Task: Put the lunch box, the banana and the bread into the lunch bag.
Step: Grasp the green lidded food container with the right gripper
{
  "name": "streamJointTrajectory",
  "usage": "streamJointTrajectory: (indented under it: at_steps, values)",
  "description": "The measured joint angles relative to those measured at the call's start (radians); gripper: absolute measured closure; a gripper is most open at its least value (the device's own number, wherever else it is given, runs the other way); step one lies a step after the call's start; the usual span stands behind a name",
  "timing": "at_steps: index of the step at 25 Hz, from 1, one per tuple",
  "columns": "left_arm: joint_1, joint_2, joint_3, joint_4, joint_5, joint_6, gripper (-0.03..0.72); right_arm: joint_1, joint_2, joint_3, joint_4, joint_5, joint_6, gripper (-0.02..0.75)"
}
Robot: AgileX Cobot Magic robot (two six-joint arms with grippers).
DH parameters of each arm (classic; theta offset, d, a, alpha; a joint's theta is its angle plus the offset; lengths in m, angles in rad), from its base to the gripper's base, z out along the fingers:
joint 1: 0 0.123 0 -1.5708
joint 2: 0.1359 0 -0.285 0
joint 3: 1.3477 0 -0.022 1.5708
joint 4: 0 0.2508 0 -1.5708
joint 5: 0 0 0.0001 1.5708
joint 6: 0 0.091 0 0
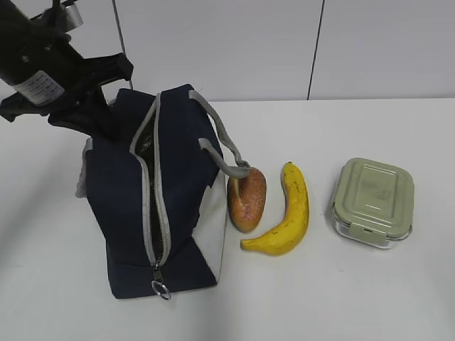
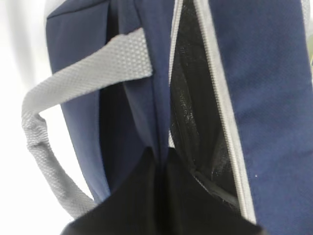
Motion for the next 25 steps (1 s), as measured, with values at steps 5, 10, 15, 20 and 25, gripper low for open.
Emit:
streamJointTrajectory:
  at_steps: [5, 10, 15, 20, 25]
  values:
    - [0.000, 0.000, 0.000, 0.000, -0.003, 0.002, 0.690, 0.000, 0.000, 0.000, 0.000, 0.000, 0.000, 0.300]
    - [0.000, 0.000, 0.000, 0.000, -0.001, 0.002, 0.691, 0.000, 0.000, 0.000, 0.000, 0.000, 0.000, 0.300]
    - [0.000, 0.000, 0.000, 0.000, -0.001, 0.002, 0.691, 0.000, 0.000, 0.000, 0.000, 0.000, 0.000, 0.300]
    - [-0.001, 0.000, 0.000, -0.001, -0.008, 0.002, 0.691, 0.000, 0.000, 0.000, 0.000, 0.000, 0.000, 0.300]
    - [-0.001, 0.000, 0.000, -0.001, -0.016, 0.002, 0.691, 0.000, 0.006, 0.000, 0.031, 0.000, 0.019, 0.300]
